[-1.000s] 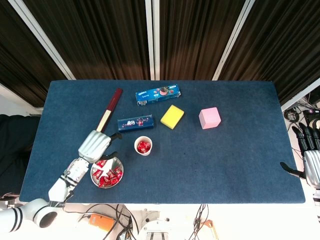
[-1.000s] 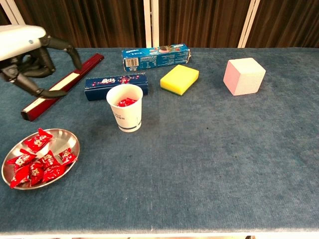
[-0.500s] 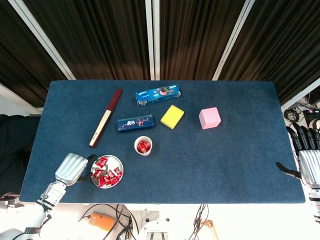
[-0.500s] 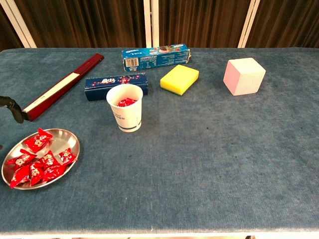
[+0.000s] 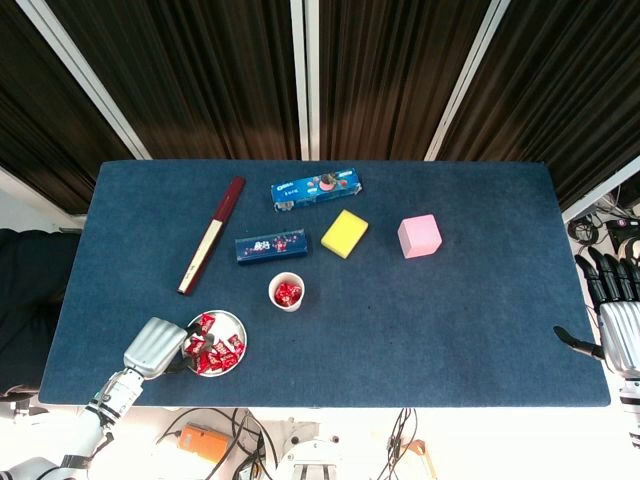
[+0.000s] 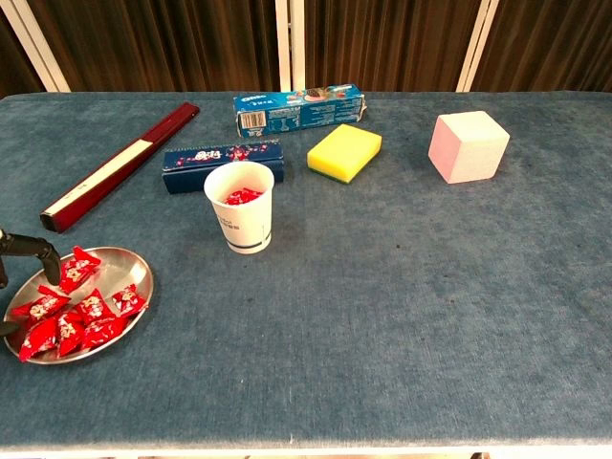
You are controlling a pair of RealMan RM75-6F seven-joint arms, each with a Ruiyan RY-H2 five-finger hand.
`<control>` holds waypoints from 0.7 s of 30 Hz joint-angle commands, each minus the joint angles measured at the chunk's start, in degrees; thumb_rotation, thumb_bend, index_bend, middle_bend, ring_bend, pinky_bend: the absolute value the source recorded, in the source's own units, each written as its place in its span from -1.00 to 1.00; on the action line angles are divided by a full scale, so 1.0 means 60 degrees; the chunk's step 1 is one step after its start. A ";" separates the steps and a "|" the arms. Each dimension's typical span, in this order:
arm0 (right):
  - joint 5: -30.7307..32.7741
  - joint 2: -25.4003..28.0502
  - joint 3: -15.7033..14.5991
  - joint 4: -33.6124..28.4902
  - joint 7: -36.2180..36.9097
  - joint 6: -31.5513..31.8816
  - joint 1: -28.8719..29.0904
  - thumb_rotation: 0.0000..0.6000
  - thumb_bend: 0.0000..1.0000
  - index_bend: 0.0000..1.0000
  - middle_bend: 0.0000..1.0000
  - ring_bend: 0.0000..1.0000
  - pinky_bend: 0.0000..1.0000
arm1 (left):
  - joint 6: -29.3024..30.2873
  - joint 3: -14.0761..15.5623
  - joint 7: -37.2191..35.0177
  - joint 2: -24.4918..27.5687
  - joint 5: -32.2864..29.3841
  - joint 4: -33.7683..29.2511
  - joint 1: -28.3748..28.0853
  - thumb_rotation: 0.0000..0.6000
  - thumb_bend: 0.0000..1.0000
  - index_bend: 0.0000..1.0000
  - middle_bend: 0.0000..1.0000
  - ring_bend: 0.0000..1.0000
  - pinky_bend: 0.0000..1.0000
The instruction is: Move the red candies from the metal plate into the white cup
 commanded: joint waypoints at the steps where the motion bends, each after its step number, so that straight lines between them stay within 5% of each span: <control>1: 0.0010 -0.0004 -0.0006 -0.0006 -0.0019 -0.0020 0.0005 1.00 -0.53 -1.00 -0.93 -1.00 -0.86 | -0.0100 -0.0049 -0.0042 -0.0079 -0.0023 0.0087 -0.0016 1.00 -0.55 -0.21 0.89 0.71 0.64; 12: 0.0043 0.0000 0.0006 -0.0074 -0.0113 -0.0043 0.0025 1.00 -0.53 -1.00 -0.93 -1.00 -0.86 | -0.0371 -0.0183 -0.0075 -0.0164 -0.0027 0.0196 -0.0074 1.00 -0.49 -0.14 0.89 0.71 0.64; 21: 0.0072 0.0006 0.0016 -0.0101 -0.0135 -0.0061 0.0037 1.00 -0.53 -1.00 -0.93 -1.00 -0.86 | -0.0561 -0.0216 -0.0377 -0.0180 0.0008 0.0231 -0.0111 1.00 -0.23 0.06 0.89 0.71 0.64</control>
